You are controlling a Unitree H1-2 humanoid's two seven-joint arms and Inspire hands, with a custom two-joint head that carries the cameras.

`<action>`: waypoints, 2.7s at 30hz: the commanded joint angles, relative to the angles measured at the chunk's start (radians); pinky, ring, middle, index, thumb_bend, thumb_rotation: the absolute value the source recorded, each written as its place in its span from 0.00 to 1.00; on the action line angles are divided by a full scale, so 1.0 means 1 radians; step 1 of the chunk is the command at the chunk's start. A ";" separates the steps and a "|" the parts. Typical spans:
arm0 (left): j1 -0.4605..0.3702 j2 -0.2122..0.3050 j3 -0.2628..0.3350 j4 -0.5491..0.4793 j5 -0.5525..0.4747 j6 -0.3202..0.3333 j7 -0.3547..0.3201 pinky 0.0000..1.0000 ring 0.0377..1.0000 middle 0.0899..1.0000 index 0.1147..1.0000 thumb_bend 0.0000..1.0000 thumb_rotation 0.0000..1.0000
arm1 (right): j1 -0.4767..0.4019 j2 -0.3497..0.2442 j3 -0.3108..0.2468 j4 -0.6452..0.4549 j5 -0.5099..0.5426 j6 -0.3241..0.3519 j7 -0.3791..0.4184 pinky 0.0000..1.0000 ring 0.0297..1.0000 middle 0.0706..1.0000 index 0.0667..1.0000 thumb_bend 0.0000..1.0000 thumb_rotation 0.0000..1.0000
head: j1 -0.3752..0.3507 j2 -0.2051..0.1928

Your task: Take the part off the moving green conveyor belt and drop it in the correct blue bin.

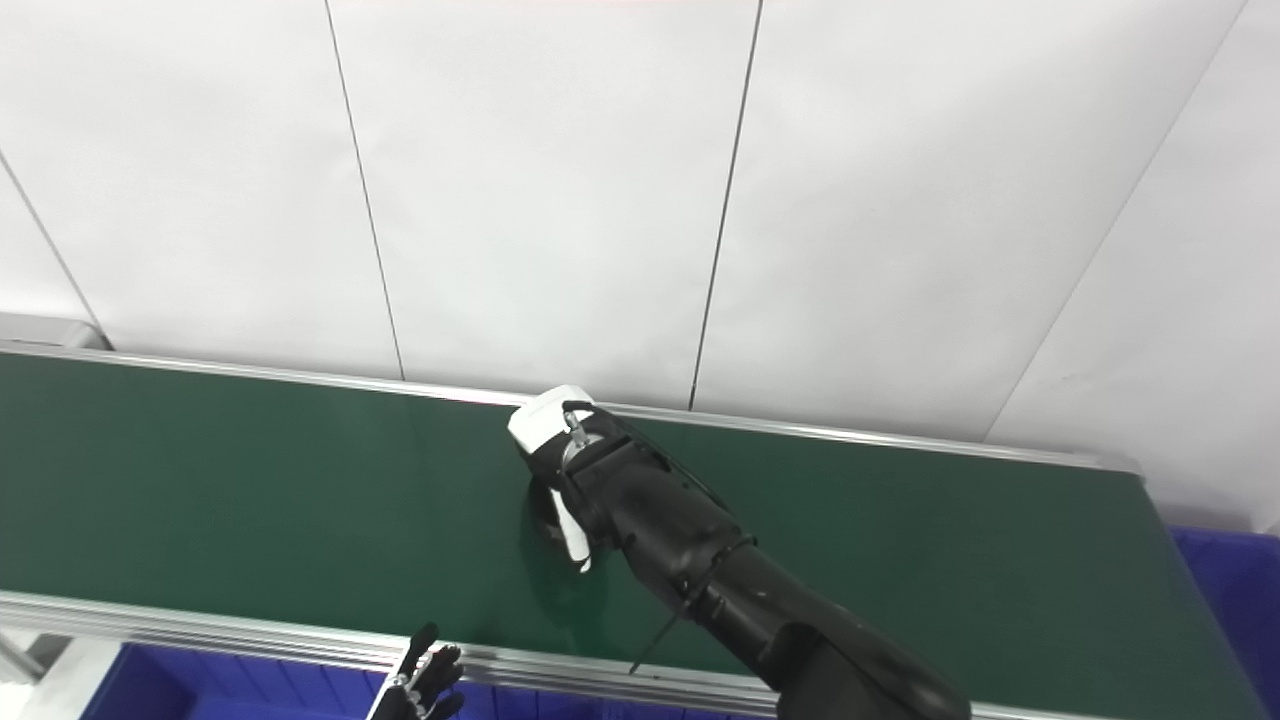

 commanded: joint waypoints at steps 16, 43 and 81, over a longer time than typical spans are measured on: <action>0.007 0.003 -0.010 -0.060 -0.022 0.019 -0.014 0.87 0.92 0.92 0.96 0.69 0.80 | -0.003 -0.037 -0.035 -0.187 0.064 -0.044 0.043 0.28 0.37 0.43 0.51 0.51 0.00 | -0.018 0.021; -0.009 0.100 0.060 -0.282 -0.129 0.263 -0.062 1.00 1.00 0.99 1.00 0.65 0.93 | 0.209 -0.261 0.070 -0.794 -0.083 -0.162 0.580 0.30 0.38 0.47 0.50 0.52 0.00 | -0.335 0.208; -0.044 0.184 0.140 -0.333 -0.192 0.409 -0.094 1.00 0.98 0.97 1.00 0.67 0.88 | 0.820 -0.313 -0.209 -1.314 -0.335 -0.363 0.721 0.17 0.24 0.44 0.46 0.53 0.00 | -0.379 0.268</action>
